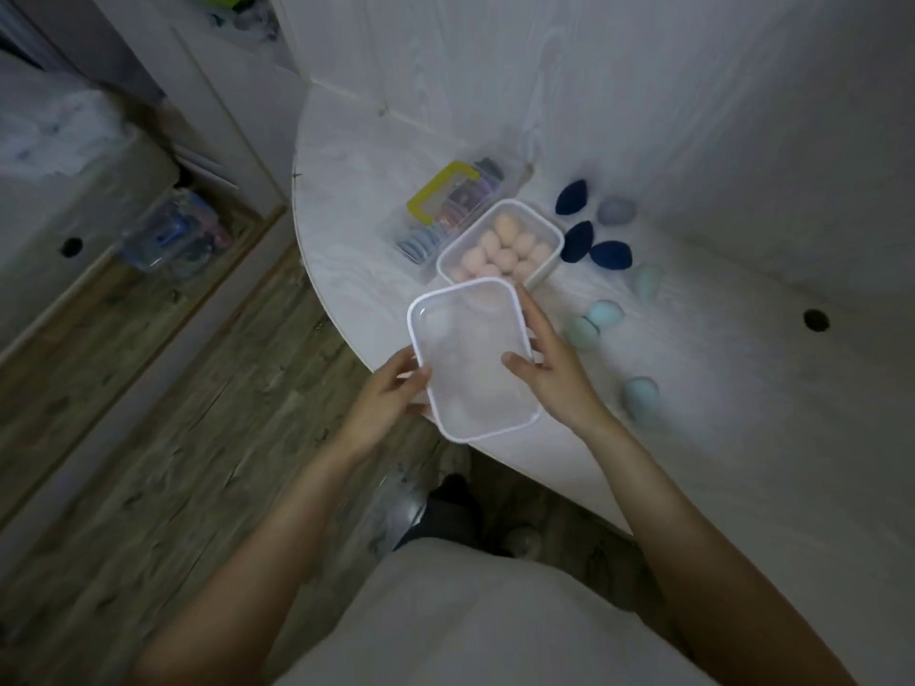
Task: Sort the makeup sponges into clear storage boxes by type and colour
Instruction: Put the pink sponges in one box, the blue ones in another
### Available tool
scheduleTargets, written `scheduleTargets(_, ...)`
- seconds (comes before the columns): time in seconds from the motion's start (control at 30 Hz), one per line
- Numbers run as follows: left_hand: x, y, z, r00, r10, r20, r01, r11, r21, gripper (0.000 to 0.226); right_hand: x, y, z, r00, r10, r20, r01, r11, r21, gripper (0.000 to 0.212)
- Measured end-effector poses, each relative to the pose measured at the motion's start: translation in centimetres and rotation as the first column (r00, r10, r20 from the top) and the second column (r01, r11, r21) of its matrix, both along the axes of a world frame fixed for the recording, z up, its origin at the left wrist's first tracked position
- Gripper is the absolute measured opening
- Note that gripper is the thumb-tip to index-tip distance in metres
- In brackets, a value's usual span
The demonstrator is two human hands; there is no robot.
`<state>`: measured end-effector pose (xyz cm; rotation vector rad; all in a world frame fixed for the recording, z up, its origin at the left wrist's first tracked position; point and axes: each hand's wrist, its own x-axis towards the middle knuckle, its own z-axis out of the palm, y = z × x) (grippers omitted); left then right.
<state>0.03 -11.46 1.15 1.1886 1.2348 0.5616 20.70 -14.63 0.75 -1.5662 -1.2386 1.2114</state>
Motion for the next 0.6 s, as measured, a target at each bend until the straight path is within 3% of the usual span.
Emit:
scheduleTargets(0.17,0.8,-2.3,-2.9,0.997,0.07,0.012,-0.066,0.975,-0.213,0.022,0.3,-1.9,-1.1,0.943,0.071,0.325,-0.063,0.997,-0.037,0.068)
scheduleTargets(0.2,1.1,-2.4,-3.3,0.995,0.101,0.016,-0.094,0.967,-0.239,0.021,-0.1,-2.3,-1.2,0.889,0.14,0.437,-0.115,0.99,-0.082,0.072)
scheduleTargets(0.3,1.4,-2.2,-4.0,0.988,0.153,0.022,-0.142,0.952,-0.271,0.022,-1.3,-3.1,-1.3,0.6,0.424,0.678,-0.27,0.906,-0.327,0.097)
scheduleTargets(0.43,0.9,-1.7,-5.1,0.985,0.156,-0.069,-0.168,0.956,-0.239,0.025,-3.0,-3.5,-2.1,0.403,0.429,0.809,-0.269,0.9,-0.343,0.111)
scheduleTargets(0.53,0.9,-1.3,-5.1,0.977,0.19,-0.098,-0.205,0.96,-0.19,0.026,-3.2,-3.3,-2.2,0.386,0.383,0.839,-0.267,0.917,-0.296,0.101)
scheduleTargets(0.6,0.8,-1.2,-4.9,0.981,0.187,-0.057,-0.195,0.963,-0.188,0.035,-2.4,-3.2,-2.2,0.49,0.406,0.771,-0.298,0.91,-0.289,0.099)
